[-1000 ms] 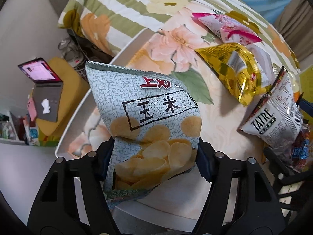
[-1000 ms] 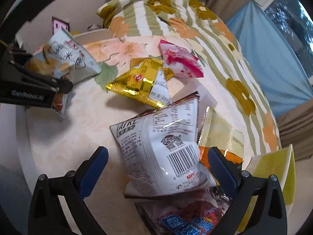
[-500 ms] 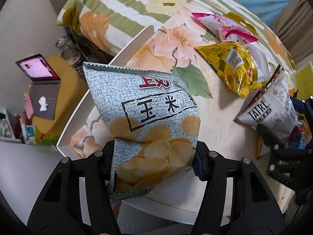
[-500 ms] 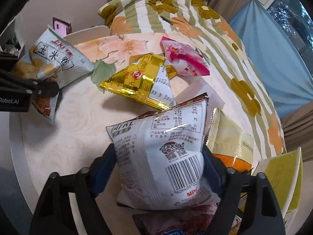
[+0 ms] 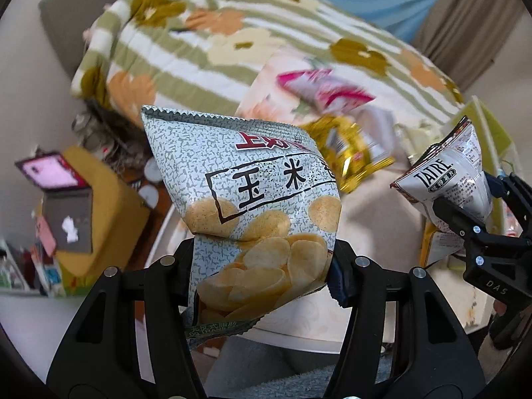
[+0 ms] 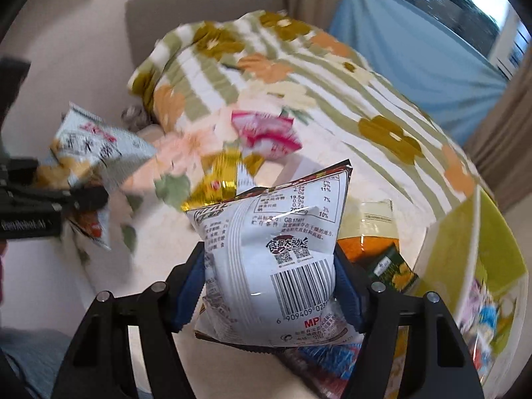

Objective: Organize snacks
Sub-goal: 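Carry the grey corn chip bag and white bag over the green box with both grippers, then open both grippers to drop the bags into the box and withdraw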

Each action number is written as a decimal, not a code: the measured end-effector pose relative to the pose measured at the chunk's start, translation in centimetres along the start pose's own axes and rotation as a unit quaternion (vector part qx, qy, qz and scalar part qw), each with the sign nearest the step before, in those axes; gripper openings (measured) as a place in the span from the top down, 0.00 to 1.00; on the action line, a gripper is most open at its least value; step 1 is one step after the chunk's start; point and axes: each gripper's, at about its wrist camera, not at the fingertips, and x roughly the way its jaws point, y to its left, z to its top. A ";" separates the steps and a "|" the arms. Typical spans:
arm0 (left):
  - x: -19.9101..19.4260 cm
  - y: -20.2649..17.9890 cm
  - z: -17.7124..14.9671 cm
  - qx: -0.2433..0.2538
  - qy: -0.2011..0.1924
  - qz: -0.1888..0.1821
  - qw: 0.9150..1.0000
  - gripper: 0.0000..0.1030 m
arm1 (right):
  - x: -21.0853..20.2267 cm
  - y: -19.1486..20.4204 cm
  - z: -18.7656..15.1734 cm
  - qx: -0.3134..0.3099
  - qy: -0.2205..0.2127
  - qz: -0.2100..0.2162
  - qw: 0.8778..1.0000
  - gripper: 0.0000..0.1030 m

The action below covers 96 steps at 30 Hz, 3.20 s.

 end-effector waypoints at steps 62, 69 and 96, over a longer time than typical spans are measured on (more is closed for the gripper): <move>5.3 -42.3 9.6 0.206 0.033 -0.152 0.966 0.04 | -12.4 -37.0 -12.1 0.389 -0.081 -0.012 0.918 0.36; 4.2 -41.2 9.3 0.205 0.025 -0.140 0.968 0.04 | -10.8 -37.8 -10.0 0.380 -0.071 -0.011 0.922 0.35; -1.0 -33.8 7.8 0.190 -0.011 -0.113 0.975 0.04 | -12.4 -33.3 -9.2 0.340 -0.087 -0.021 0.936 0.01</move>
